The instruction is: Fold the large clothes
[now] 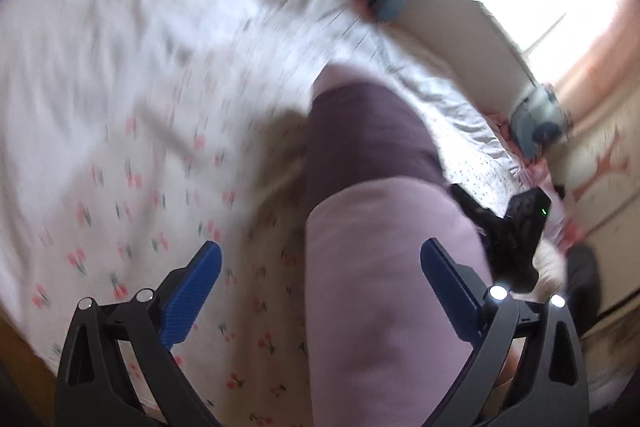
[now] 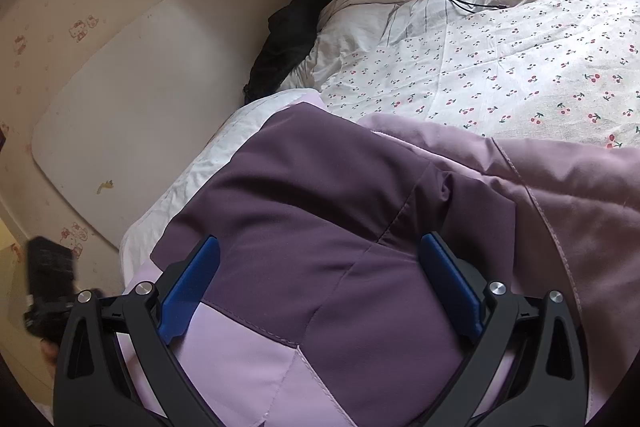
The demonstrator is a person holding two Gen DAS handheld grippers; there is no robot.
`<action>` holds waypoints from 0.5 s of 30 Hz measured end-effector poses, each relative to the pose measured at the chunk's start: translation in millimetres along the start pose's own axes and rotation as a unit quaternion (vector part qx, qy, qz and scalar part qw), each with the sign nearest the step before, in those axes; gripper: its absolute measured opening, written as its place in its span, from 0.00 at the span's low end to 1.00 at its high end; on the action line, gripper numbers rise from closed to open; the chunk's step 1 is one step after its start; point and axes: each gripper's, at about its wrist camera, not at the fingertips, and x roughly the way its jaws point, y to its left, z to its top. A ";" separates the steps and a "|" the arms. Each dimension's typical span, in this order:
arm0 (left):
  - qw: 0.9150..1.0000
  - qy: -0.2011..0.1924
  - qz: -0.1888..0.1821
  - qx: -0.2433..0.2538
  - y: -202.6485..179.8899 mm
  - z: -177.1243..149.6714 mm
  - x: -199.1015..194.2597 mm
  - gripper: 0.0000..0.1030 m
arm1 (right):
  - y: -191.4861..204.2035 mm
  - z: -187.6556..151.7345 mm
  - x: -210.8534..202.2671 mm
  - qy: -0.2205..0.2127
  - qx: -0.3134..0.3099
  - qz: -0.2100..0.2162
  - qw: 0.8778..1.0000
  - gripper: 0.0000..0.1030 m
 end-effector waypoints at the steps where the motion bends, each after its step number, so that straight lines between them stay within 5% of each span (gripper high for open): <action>1: 1.000 0.020 -0.014 -0.019 6.6 -0.3 8.5 0.93 | 0.2 0.1 0.0 0.001 0.000 0.000 1.000 0.93; 6: 0.994 0.059 -0.073 -0.063 22.7 -3.0 26.0 0.93 | 6.2 4.8 3.4 0.022 -0.003 -0.015 1.000 0.93; 9: 0.978 0.119 -0.159 -0.058 15.0 -9.5 38.9 0.93 | 16.0 7.1 6.1 0.042 -0.013 -0.026 0.999 0.93; 10: 0.976 0.144 -0.163 -0.017 -2.9 -18.6 42.8 0.93 | 19.7 6.7 6.7 0.046 -0.019 -0.025 0.998 0.93; 12: 0.983 0.126 -0.062 0.116 -47.4 -44.9 37.9 0.94 | 21.9 4.4 2.9 0.046 -0.030 -0.010 0.998 0.93; 15: 0.987 0.102 -0.103 0.062 -35.8 -38.5 13.9 0.92 | 6.2 3.7 -6.3 0.037 0.000 0.029 0.999 0.93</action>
